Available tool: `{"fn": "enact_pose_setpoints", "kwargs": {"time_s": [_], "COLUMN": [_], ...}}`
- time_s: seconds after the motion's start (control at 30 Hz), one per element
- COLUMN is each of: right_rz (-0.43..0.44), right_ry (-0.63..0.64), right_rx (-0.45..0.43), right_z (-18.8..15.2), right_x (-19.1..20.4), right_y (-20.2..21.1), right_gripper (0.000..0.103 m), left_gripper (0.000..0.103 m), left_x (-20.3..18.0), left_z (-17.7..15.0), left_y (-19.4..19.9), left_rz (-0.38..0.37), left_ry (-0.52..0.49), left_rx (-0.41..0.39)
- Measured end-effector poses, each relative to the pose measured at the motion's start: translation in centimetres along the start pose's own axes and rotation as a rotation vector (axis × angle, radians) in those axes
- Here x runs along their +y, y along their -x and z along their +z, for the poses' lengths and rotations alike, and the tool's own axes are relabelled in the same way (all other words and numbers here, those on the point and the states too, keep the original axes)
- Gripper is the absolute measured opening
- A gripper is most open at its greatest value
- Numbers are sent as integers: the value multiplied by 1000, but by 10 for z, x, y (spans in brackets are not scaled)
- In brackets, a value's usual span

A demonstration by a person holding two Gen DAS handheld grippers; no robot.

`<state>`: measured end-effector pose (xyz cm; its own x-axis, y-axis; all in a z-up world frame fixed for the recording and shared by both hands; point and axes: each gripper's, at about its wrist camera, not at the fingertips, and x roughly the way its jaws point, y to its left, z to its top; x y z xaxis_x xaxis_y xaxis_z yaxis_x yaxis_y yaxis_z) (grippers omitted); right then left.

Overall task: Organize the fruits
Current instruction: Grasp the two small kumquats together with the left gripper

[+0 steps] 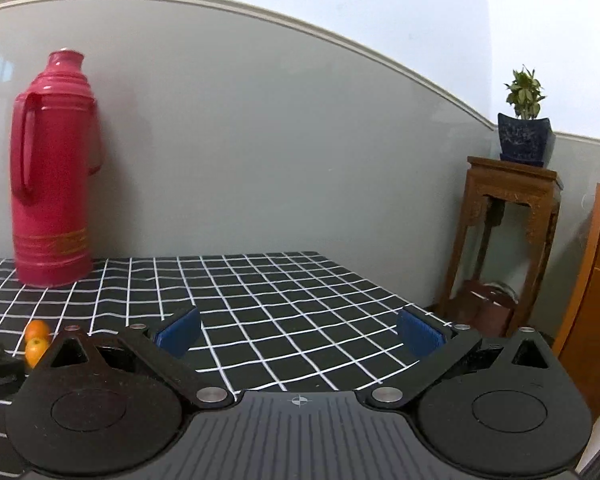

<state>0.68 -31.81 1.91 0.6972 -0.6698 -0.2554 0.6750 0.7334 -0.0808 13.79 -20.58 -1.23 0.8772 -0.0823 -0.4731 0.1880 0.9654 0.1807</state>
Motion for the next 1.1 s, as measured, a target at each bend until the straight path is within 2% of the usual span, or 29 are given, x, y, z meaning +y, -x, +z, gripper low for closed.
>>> {"fn": "enact_pose_setpoints", "kwargs": {"time_s": [0.13,0.3,0.43,0.53,0.77,0.87,0.93,1.1], "right_rz": [26,70,93,100,100,100,100,106], "right_ry": [-30,-26,-5,12,16,23,29,43], "right_rx": [18,12,3,7,17,28,37,44], "right_z": [4,5,5,3,-1,-3,-5,-8], "right_x": [-4,-2,3,6,4,3,3,6], "right_y": [-4,-1,1,1,-1,-4,-7,-10], "right_gripper": [103,103,103,103,103,103,103,103], "left_gripper": [83,84,83,79,80,71,61,59], "left_x": [-18,-29,-33,-33,-43,-43,-46,-51], "left_z": [3,8,11,10,10,11,12,10], "left_y": [-13,-34,-38,-41,-42,-42,-43,-49], "left_rz": [32,60,37,4,-4,-18,-37,-61], "left_ry": [-9,-2,1,24,6,15,10,-8], "left_rx": [-1,40,46,58,76,77,78,127]}}
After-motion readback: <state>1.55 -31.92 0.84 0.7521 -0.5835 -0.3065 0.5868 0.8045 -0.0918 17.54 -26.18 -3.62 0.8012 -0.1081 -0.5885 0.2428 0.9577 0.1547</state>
